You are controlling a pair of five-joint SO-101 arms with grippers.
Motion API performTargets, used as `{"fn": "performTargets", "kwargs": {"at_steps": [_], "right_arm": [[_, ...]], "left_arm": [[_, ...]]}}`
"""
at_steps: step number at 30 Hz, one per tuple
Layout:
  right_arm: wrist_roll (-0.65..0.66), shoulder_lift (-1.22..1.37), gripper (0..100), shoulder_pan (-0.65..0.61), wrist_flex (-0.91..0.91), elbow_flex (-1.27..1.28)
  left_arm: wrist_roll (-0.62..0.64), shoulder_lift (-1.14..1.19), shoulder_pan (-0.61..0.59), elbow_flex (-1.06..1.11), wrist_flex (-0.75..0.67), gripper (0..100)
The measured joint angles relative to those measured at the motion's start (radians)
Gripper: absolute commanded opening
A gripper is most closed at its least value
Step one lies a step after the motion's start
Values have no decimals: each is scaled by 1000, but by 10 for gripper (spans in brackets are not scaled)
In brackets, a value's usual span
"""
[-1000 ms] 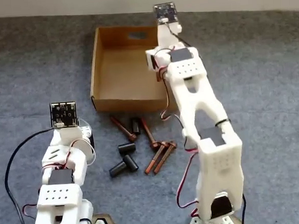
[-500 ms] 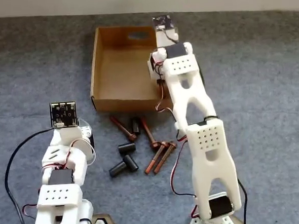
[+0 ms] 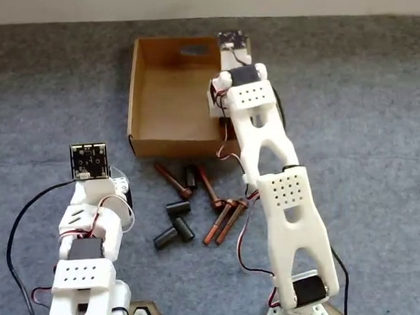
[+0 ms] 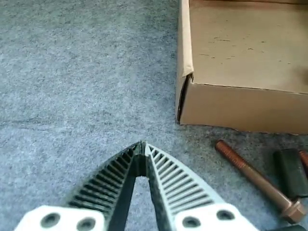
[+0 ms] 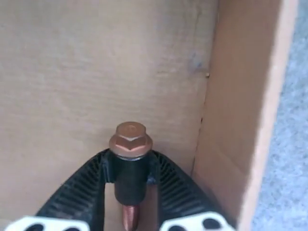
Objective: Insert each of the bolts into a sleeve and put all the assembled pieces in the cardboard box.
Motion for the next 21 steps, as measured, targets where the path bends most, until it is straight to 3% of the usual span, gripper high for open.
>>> {"fn": "performTargets", "kwargs": {"at_steps": [21], "right_arm": [[0,6,6,-2,54,-2]], "left_arm": [[0,0,0,0,0,10]]}}
